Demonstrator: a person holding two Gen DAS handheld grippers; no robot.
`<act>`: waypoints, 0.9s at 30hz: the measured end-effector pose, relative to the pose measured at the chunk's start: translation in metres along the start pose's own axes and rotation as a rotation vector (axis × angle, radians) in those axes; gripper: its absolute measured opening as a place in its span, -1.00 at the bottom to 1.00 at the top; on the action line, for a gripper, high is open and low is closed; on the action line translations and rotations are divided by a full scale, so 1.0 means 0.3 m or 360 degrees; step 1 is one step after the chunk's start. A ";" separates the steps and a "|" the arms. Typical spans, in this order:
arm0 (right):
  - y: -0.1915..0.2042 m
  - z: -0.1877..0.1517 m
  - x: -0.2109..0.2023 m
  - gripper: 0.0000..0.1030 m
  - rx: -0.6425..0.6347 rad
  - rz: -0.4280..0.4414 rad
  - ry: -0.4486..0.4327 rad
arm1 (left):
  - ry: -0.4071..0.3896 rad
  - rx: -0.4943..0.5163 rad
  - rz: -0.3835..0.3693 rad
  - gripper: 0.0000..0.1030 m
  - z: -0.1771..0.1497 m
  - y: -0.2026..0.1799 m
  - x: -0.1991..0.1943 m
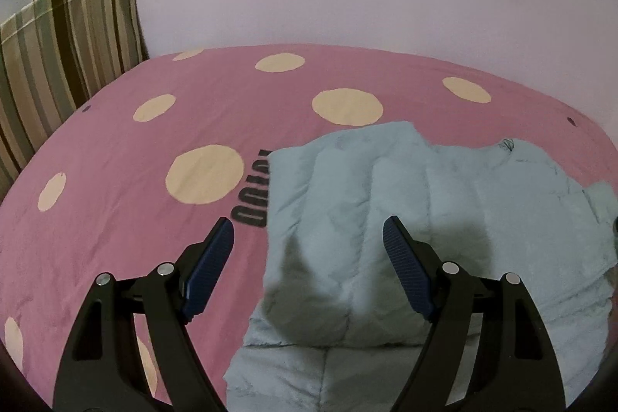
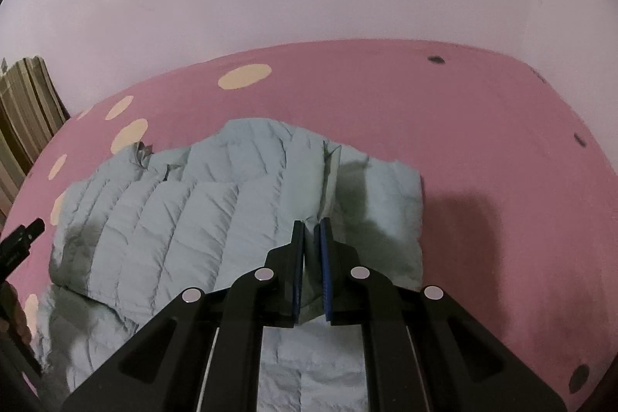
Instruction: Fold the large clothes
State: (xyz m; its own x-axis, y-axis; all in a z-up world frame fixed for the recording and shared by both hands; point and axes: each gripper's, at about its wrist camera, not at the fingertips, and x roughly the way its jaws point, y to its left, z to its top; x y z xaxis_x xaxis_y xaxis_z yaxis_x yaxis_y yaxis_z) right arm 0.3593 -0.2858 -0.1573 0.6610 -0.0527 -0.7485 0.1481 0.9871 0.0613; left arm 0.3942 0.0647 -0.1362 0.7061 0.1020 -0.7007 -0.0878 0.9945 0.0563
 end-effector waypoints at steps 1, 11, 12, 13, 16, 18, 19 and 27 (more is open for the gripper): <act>-0.008 0.000 0.005 -0.84 -0.0002 -0.0027 -0.0003 | 0.0007 -0.0005 -0.0001 0.55 0.002 -0.002 0.005; -0.177 -0.076 0.015 -0.41 0.0154 -0.0106 0.0081 | 0.0094 -0.0049 0.0024 0.54 -0.059 0.038 0.038; -0.169 -0.078 0.003 -0.41 0.0156 -0.0092 0.0073 | 0.0091 -0.0052 0.0021 0.54 -0.059 0.037 0.035; -0.153 -0.071 -0.004 -0.41 0.0145 -0.0075 0.0059 | 0.0083 -0.0049 0.0017 0.54 -0.056 0.031 0.030; -0.076 -0.035 0.000 -0.41 0.0099 -0.0014 0.0029 | 0.0069 -0.0044 -0.0006 0.54 -0.035 0.000 0.028; -0.012 -0.003 0.025 -0.41 0.0084 0.0050 0.0022 | 0.0073 -0.0064 -0.0029 0.54 -0.015 -0.021 0.038; 0.023 0.013 0.048 -0.41 0.0069 0.0059 0.0015 | 0.0085 -0.0084 -0.0039 0.54 -0.004 -0.034 0.053; 0.116 -0.002 0.270 -0.41 -0.0053 -0.0078 0.0111 | 0.0238 -0.0183 0.0074 0.55 0.002 -0.073 0.267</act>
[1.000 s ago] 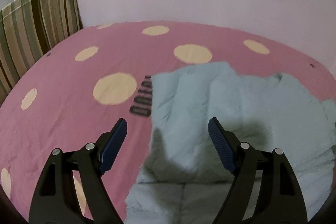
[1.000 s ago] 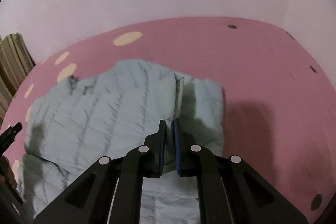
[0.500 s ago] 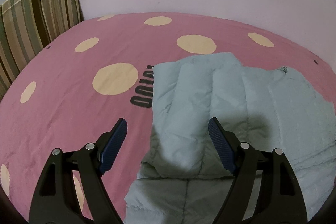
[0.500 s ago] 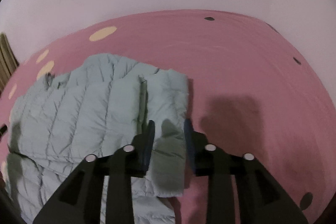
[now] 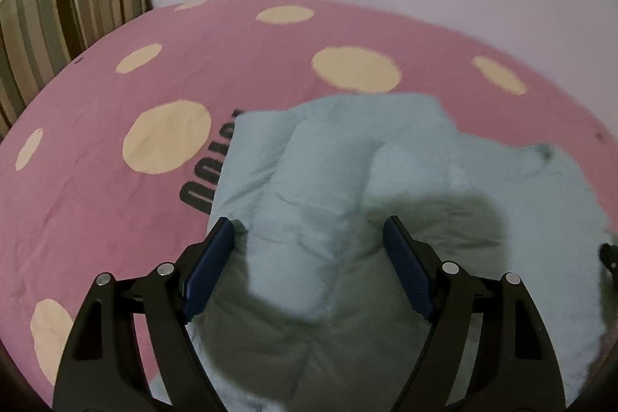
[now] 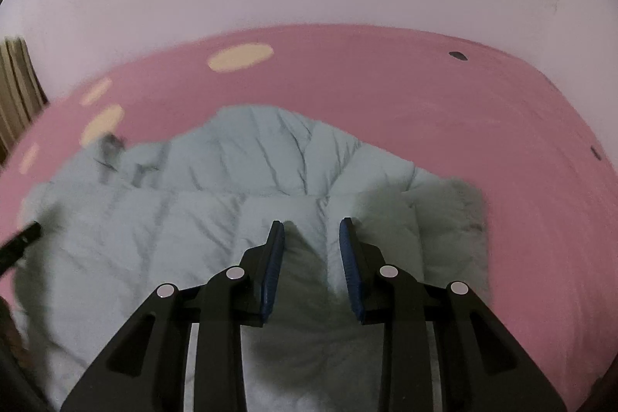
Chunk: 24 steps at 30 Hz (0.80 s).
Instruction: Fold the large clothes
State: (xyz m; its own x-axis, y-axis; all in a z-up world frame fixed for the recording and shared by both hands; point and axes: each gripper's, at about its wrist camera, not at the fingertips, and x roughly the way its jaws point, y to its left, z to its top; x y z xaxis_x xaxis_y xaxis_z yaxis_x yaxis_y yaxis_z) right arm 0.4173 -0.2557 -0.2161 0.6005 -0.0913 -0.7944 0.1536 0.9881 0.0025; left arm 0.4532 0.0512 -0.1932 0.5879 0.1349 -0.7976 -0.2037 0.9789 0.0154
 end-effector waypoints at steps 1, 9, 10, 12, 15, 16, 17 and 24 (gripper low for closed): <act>0.003 -0.014 0.020 -0.41 -0.0011 -0.0003 0.0017 | 0.0018 0.0010 0.0014 0.55 -0.009 -0.003 0.025; 0.008 -0.043 0.029 -0.40 -0.0055 -0.0013 -0.0027 | 0.0010 0.0045 0.0022 0.66 -0.052 -0.007 0.069; 0.006 -0.038 0.013 -0.40 -0.0053 -0.0019 -0.0033 | 0.0013 0.0040 0.0017 0.66 -0.047 -0.001 0.053; 0.001 -0.040 -0.042 -0.38 -0.0039 -0.0005 -0.0048 | 0.0025 0.0025 0.0012 0.66 -0.043 0.018 0.016; -0.011 -0.079 -0.133 -0.14 -0.0039 0.0016 -0.0114 | -0.0012 -0.0016 0.0004 0.66 -0.065 0.068 -0.055; -0.011 -0.098 -0.153 -0.12 -0.0058 0.0013 -0.0124 | -0.0025 -0.0022 0.0012 0.66 -0.082 0.089 -0.074; -0.009 -0.112 -0.163 -0.12 -0.0072 0.0009 -0.0128 | -0.0020 -0.0018 0.0019 0.66 -0.094 0.100 -0.078; -0.008 -0.179 -0.075 -0.11 -0.0105 -0.0005 0.0009 | 0.0100 -0.0035 0.0036 0.71 -0.148 0.138 -0.014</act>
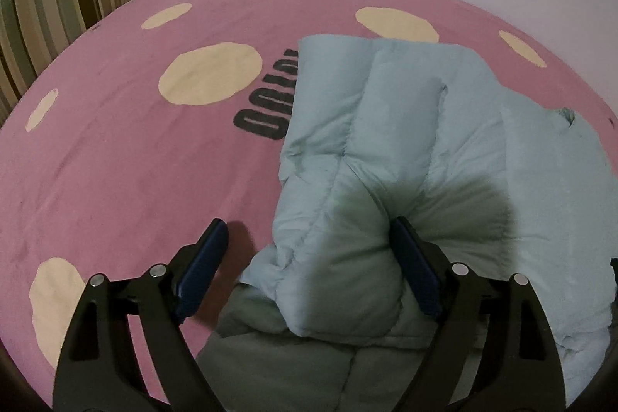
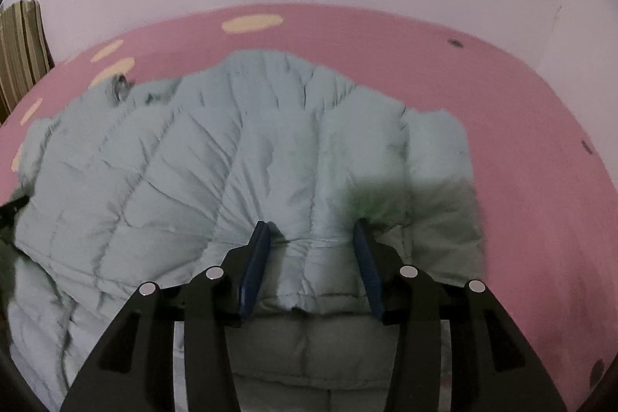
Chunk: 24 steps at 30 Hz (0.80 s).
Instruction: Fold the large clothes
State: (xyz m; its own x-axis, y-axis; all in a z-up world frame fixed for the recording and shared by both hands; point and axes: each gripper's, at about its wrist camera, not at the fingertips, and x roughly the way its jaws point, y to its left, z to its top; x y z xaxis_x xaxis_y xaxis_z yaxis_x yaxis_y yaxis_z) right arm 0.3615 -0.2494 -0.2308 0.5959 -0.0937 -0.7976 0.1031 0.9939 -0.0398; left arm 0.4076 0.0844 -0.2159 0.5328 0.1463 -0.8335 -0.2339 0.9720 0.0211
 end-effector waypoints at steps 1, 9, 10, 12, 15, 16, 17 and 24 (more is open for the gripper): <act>0.003 -0.002 0.012 -0.11 -0.0002 -0.0002 0.0000 | -0.0006 0.0014 0.0016 0.73 -0.005 -0.008 0.007; -0.004 -0.009 0.028 -0.11 0.0019 0.0016 -0.0018 | -0.0037 0.0015 0.0019 0.82 -0.026 -0.005 0.030; -0.003 -0.008 0.027 -0.11 0.0018 0.0014 -0.0022 | -0.0038 0.0015 0.0017 0.82 -0.028 -0.003 0.030; -0.002 -0.006 0.027 -0.10 0.0012 0.0008 -0.0026 | -0.0043 0.0014 0.0016 0.82 -0.032 -0.003 0.031; -0.009 -0.002 0.026 -0.10 0.0016 0.0016 -0.0018 | -0.0044 0.0017 0.0020 0.82 -0.033 -0.003 0.032; -0.010 0.001 0.022 -0.10 0.0014 0.0013 -0.0017 | -0.0043 0.0016 0.0019 0.82 -0.033 -0.004 0.031; -0.010 0.004 0.018 -0.10 0.0011 0.0010 -0.0022 | -0.0043 0.0016 0.0020 0.83 -0.032 -0.004 0.029; -0.026 0.018 -0.020 0.33 0.0037 0.0033 -0.0055 | -0.0027 -0.0024 -0.0024 0.85 -0.015 0.012 0.019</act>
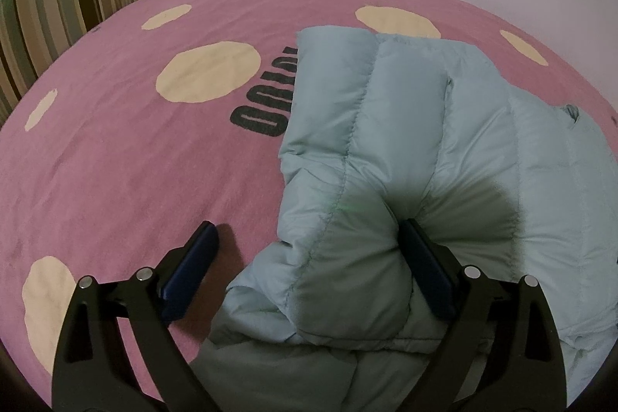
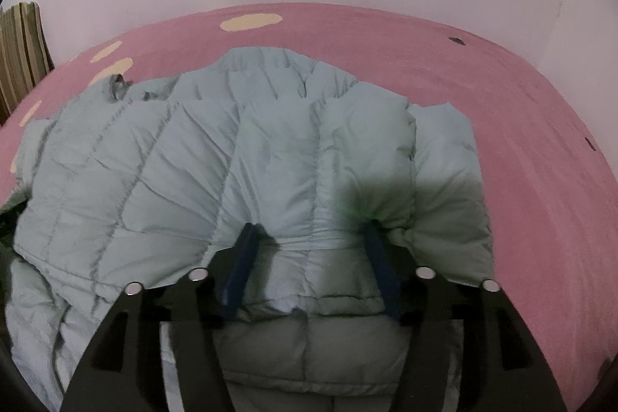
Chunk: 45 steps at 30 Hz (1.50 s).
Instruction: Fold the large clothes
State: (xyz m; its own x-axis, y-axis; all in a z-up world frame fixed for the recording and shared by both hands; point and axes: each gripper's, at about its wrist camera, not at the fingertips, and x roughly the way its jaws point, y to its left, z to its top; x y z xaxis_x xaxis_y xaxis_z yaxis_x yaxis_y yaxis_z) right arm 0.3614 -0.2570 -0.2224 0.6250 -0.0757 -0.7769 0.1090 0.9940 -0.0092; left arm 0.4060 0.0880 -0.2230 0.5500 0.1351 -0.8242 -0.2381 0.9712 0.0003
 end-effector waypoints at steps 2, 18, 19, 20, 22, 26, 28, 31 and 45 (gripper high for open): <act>0.004 0.005 -0.023 0.49 0.0003 -0.0025 -0.0023 | 0.0010 -0.0014 -0.0015 0.85 0.006 0.005 -0.007; -0.060 -0.102 -0.300 0.50 0.0088 -0.0024 -0.0114 | -0.0073 0.0029 -0.0193 0.85 -0.080 0.016 -0.273; -0.070 -0.120 -0.320 0.50 0.0095 -0.0024 -0.0119 | -0.0082 0.0030 -0.0201 0.85 -0.096 0.022 -0.299; -0.081 -0.142 -0.341 0.50 0.0103 -0.0023 -0.0122 | -0.0089 0.0031 -0.0209 0.85 -0.112 0.030 -0.322; -0.100 -0.181 -0.376 0.50 0.0120 -0.0026 -0.0120 | -0.0092 0.0034 -0.0217 0.85 -0.144 0.050 -0.357; -0.141 -0.276 -0.440 0.50 0.0157 -0.0006 -0.0096 | -0.0097 0.0024 -0.0241 0.85 -0.228 0.111 -0.438; -0.161 -0.323 -0.469 0.50 0.0175 -0.0005 -0.0082 | -0.0097 0.0020 -0.0242 0.85 -0.273 0.148 -0.472; -0.191 -0.402 -0.518 0.50 0.0210 0.0011 -0.0055 | -0.0099 0.0014 -0.0239 0.85 -0.341 0.210 -0.521; -0.253 -0.683 -0.696 0.50 0.0301 0.0161 0.0013 | 0.0027 -0.0018 -0.0364 0.85 -0.663 0.416 -0.657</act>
State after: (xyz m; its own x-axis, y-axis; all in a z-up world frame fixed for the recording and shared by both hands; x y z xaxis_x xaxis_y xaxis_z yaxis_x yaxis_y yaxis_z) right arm 0.0643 -0.3003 -0.1884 0.6337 0.0250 -0.7732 0.1898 0.9639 0.1867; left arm 0.1086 0.1437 -0.1734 0.5770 -0.0918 -0.8116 -0.1180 0.9739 -0.1940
